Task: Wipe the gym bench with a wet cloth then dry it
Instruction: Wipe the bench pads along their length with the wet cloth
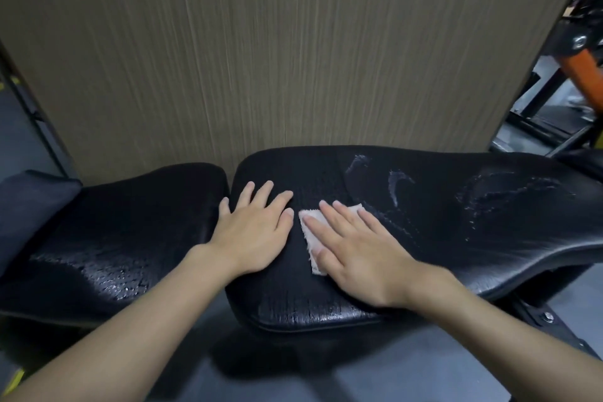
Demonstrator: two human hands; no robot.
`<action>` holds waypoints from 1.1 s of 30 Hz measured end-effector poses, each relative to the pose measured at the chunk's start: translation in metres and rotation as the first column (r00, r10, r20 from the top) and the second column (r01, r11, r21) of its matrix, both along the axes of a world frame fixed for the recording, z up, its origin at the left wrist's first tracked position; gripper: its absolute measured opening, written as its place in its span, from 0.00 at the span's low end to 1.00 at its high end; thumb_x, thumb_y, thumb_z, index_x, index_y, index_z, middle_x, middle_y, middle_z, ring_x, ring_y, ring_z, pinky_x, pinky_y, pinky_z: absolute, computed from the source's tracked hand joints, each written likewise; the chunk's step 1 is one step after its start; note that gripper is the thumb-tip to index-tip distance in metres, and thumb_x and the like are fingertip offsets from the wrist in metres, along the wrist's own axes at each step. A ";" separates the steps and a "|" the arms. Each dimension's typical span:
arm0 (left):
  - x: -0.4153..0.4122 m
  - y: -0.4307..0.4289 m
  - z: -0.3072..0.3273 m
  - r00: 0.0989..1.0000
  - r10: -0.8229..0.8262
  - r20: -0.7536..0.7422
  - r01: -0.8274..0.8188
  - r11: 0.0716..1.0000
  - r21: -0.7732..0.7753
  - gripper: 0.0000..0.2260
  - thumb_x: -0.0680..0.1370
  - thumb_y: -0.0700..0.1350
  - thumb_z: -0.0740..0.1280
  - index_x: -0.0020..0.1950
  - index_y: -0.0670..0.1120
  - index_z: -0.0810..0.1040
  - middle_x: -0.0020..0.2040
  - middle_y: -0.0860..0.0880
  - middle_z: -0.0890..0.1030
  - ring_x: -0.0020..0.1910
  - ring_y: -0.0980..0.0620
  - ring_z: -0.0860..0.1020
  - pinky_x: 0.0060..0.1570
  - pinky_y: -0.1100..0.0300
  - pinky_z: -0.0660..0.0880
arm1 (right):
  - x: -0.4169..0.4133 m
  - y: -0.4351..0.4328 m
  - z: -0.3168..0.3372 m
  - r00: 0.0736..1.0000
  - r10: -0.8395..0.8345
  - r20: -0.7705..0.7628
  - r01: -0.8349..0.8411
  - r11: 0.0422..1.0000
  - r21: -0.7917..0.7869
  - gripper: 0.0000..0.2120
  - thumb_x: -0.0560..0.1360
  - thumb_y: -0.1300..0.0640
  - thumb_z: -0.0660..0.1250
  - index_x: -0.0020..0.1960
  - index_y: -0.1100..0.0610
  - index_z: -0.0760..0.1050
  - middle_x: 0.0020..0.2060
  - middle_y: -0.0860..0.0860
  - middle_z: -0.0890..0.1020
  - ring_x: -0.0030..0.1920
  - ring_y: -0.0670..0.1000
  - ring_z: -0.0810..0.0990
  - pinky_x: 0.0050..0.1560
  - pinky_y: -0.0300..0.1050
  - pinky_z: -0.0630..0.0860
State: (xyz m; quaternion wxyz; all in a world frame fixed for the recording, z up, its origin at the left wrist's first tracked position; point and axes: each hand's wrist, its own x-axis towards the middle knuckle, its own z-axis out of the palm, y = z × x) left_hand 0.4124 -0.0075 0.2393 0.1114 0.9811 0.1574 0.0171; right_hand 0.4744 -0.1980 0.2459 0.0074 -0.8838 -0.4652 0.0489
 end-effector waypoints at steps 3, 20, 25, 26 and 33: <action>0.001 0.002 -0.003 1.000 -0.009 0.001 0.009 0.999 0.050 0.24 0.82 0.59 0.45 0.79 0.60 0.51 0.81 0.51 0.48 0.80 0.46 0.43 0.74 0.36 0.49 | 0.037 0.025 0.000 0.997 -0.060 -0.046 0.060 0.998 0.013 0.27 0.83 0.43 0.42 0.81 0.43 0.41 0.81 0.48 0.42 0.79 0.48 0.38 0.78 0.53 0.37; 0.025 0.000 0.010 0.999 -0.035 -0.018 0.040 0.931 0.363 0.26 0.78 0.66 0.44 0.75 0.61 0.57 0.69 0.44 0.65 0.62 0.38 0.67 0.57 0.41 0.64 | 0.184 0.124 0.002 0.940 -0.336 -0.060 0.336 0.942 -0.001 0.29 0.80 0.40 0.43 0.81 0.44 0.50 0.81 0.50 0.53 0.80 0.52 0.48 0.77 0.57 0.44; 0.023 -0.001 0.008 0.999 -0.015 -0.035 0.026 0.947 0.321 0.26 0.79 0.66 0.44 0.74 0.60 0.59 0.69 0.45 0.67 0.65 0.39 0.68 0.60 0.41 0.64 | 0.170 0.113 -0.003 0.946 -0.318 -0.066 0.319 0.948 0.000 0.30 0.80 0.40 0.42 0.81 0.43 0.46 0.81 0.50 0.48 0.80 0.52 0.43 0.78 0.58 0.41; 0.022 -0.002 0.008 0.999 -0.008 -0.035 0.018 0.958 0.288 0.25 0.79 0.65 0.45 0.73 0.58 0.61 0.68 0.45 0.68 0.65 0.39 0.68 0.60 0.40 0.65 | 0.161 0.109 -0.002 0.952 -0.299 -0.059 0.300 0.954 -0.005 0.30 0.79 0.40 0.42 0.81 0.43 0.45 0.81 0.50 0.47 0.80 0.52 0.43 0.78 0.58 0.42; 0.009 -0.025 0.013 0.995 -0.036 0.094 0.028 0.997 0.077 0.11 0.79 0.51 0.56 0.61 0.52 0.69 0.60 0.52 0.72 0.59 0.46 0.73 0.60 0.44 0.69 | 0.072 0.037 -0.004 0.990 -0.128 -0.067 0.129 0.991 0.018 0.27 0.83 0.41 0.41 0.80 0.41 0.44 0.81 0.48 0.45 0.80 0.50 0.40 0.78 0.55 0.38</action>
